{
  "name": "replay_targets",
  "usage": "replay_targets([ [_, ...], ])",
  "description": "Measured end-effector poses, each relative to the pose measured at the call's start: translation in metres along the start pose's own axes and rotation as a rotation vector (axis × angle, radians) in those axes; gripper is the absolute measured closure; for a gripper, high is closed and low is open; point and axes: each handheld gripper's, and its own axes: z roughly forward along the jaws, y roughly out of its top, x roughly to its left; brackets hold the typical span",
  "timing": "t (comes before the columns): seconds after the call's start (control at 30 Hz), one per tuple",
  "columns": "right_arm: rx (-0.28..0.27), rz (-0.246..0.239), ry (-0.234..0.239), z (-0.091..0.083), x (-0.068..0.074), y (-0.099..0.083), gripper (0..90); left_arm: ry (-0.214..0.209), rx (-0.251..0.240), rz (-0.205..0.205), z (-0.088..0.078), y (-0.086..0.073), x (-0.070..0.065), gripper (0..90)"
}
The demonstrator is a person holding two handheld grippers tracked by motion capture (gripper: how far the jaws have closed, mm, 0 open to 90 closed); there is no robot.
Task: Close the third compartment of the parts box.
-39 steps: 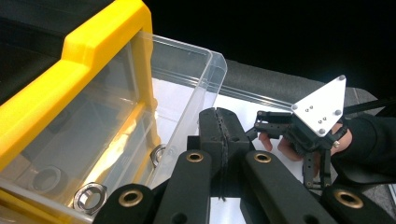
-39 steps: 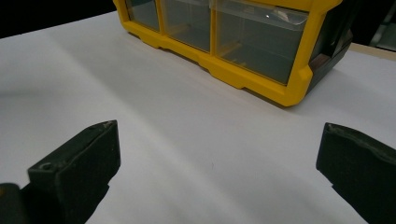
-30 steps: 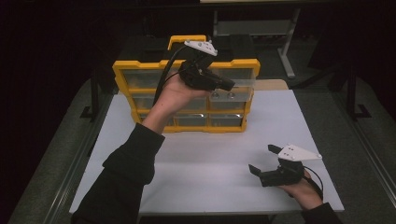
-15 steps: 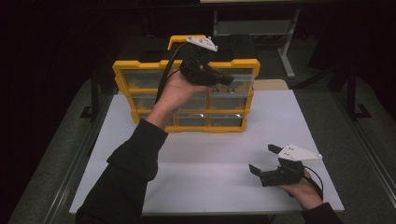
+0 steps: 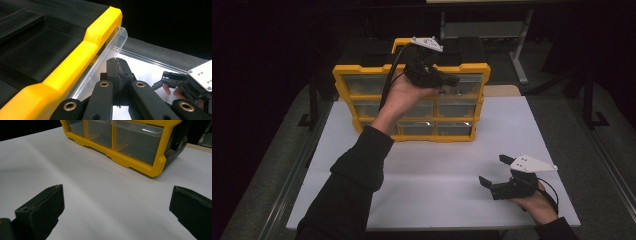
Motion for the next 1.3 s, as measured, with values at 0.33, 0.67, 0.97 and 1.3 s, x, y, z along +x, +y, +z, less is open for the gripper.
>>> replay_targets([
  [0.33,-0.001,-0.001,0.001,-0.001,0.000,0.000,0.0,0.026,-0.008,-0.008,0.002,0.000,0.003,90.0],
  [0.67,0.000,-0.001,0.004,0.000,0.000,0.000,0.0,0.035,-0.004,-0.003,0.002,-0.001,0.003,90.0],
  [0.97,-0.003,0.001,0.004,0.000,-0.001,0.001,0.0,0.039,-0.008,0.020,-0.006,-0.004,-0.004,77.4],
  [1.3,-0.005,-0.006,0.003,-0.001,-0.001,0.000,0.0,0.018,0.002,0.025,-0.019,-0.026,-0.007,59.5],
])
